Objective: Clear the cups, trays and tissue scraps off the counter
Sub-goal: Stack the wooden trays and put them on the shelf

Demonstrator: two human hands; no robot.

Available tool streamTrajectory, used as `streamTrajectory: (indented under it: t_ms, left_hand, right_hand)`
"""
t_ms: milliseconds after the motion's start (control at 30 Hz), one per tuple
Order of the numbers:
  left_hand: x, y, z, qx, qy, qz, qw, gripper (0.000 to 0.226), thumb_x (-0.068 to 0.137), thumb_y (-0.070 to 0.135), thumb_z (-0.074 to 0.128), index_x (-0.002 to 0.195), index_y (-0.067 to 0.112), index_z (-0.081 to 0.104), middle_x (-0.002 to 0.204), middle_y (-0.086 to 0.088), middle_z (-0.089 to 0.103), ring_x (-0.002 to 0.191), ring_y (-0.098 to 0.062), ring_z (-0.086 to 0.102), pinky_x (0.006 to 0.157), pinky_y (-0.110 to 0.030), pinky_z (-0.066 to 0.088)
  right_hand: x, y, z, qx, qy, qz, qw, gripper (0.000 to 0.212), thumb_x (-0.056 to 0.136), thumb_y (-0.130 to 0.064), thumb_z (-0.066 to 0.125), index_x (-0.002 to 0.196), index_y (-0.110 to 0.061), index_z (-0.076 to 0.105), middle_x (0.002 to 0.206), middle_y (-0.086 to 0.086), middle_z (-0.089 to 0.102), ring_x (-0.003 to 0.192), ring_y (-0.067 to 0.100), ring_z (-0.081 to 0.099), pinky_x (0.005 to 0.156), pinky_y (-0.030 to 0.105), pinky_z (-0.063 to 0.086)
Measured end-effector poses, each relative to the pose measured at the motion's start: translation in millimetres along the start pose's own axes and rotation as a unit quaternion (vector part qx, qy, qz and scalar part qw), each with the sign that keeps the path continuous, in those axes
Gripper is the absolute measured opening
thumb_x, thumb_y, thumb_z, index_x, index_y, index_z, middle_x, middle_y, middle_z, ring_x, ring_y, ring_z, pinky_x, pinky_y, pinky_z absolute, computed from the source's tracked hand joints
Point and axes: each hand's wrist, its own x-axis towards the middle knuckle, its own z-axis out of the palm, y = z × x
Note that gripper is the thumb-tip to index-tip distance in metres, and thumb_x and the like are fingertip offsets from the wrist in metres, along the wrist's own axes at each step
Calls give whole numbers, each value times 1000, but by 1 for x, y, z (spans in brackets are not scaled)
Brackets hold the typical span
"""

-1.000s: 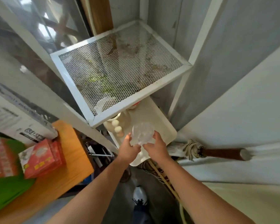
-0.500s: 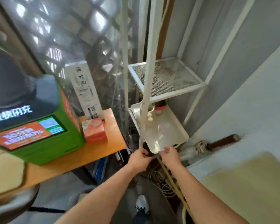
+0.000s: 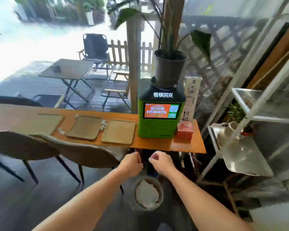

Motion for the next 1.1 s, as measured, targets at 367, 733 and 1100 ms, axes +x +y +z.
streamTrajectory:
  t_ms: [367,733,1100]
  left_hand:
    - [42,-69,-74,4,101,-28,994,21,79,29,53,93,16,61,97,-8,67,93,-29,62,74,-35,47]
    - [206,-151,-113,5,18,-151,988,27,80,26,52,104,13,56,105,-10,63,96,-30,61,80,-38,52]
    - [296,-200,-102,-100,-65,-276,954,44,84,26,61,120,2,51,121,-16,56,106,-31,57,93,-39,50]
  right_hand:
    - [57,-89,52,-95,-28,-27,995,14,87,-34,60,86,-21,63,90,0,61,83,21,53,70,30,38]
    - [232,-104,98,-103,-45,89,990,21,91,-22,58,103,-6,61,115,16,66,108,34,60,79,33,43]
    - [305,-105,155,-28,-4,276,961,70,91,-27,66,145,3,33,149,24,32,136,39,38,112,38,33]
